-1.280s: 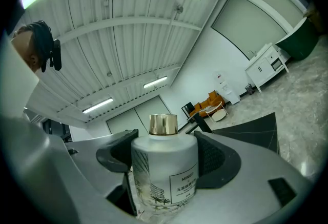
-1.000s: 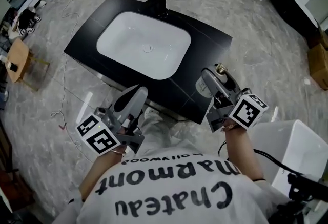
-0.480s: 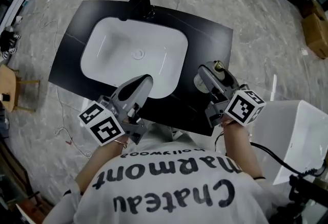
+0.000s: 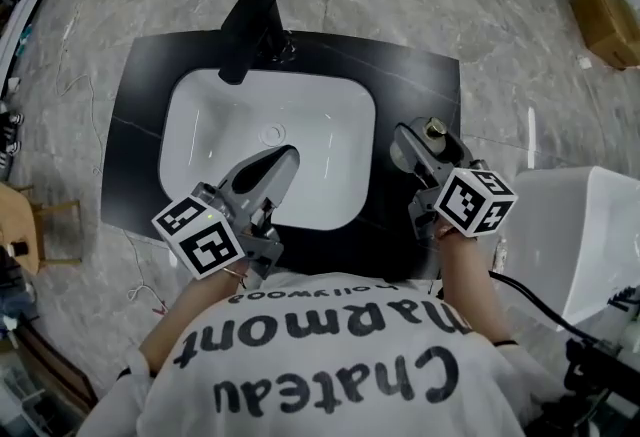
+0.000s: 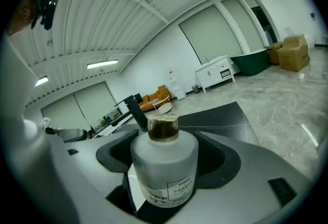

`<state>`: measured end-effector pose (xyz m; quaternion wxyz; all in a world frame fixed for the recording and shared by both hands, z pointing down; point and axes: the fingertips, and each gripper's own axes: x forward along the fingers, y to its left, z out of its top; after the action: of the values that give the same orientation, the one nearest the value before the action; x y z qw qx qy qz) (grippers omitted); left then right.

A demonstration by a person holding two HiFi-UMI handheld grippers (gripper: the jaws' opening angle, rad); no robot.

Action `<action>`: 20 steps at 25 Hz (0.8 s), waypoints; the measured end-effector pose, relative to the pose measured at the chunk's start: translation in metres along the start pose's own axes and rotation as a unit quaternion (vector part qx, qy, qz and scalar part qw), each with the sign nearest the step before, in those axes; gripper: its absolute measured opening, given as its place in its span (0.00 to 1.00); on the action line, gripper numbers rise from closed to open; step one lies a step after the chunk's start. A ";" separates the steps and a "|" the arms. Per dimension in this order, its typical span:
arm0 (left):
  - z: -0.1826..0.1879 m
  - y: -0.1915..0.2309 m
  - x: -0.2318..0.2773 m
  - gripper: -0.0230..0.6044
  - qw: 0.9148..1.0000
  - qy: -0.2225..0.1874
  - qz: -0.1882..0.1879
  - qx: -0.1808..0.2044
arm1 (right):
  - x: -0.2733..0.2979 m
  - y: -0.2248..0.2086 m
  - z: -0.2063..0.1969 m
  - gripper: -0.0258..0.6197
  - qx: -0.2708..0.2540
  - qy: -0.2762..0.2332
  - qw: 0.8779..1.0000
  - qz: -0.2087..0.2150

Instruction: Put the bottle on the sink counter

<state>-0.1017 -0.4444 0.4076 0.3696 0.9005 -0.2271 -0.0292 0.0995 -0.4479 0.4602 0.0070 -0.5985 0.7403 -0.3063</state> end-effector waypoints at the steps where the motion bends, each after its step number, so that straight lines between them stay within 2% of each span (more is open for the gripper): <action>1: 0.002 0.005 0.001 0.06 1.000 0.005 -0.003 -0.001 | 0.004 -0.002 0.000 0.57 -0.009 0.002 1.000 -0.012; 10: 0.013 0.025 0.010 0.06 0.999 0.028 -0.029 -0.012 | 0.024 -0.018 -0.008 0.57 -0.038 0.026 0.995 -0.084; 20: 0.008 0.035 0.011 0.06 0.999 0.037 -0.029 -0.023 | 0.029 -0.016 -0.016 0.57 -0.066 0.036 0.992 -0.097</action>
<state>-0.1075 -0.4762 0.4268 0.3970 0.8986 -0.1865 -0.0120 0.0989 -0.4676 0.4911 -0.0889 -0.6548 0.6973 -0.2777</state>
